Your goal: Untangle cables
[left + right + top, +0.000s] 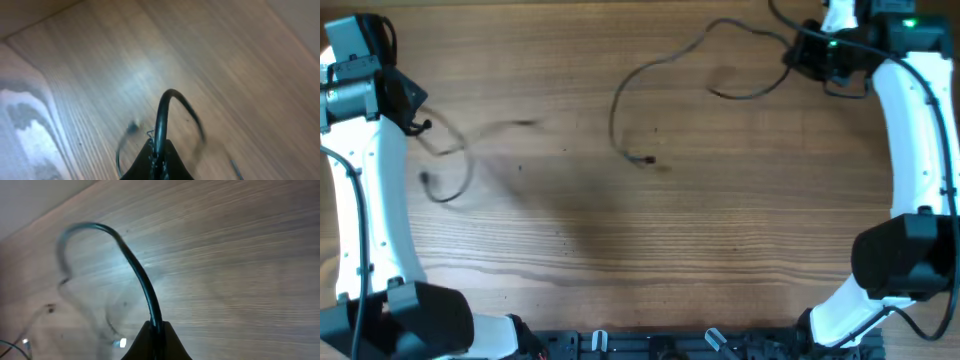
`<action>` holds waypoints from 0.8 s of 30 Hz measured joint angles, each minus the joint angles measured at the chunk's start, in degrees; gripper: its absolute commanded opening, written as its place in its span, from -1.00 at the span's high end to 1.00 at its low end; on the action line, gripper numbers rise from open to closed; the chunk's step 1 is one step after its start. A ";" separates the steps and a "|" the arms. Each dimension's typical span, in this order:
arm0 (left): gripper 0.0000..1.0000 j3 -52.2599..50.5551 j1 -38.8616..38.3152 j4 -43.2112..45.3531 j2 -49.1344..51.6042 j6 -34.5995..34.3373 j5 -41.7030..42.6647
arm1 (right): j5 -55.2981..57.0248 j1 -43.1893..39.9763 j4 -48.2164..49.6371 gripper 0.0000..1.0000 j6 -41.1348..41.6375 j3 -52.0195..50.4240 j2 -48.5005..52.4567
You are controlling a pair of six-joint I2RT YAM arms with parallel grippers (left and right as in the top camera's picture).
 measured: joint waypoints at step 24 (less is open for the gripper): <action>0.91 0.00 -10.86 0.90 1.05 13.00 46.01 | 0.81 7.65 2.08 0.91 -1.62 1.73 -1.18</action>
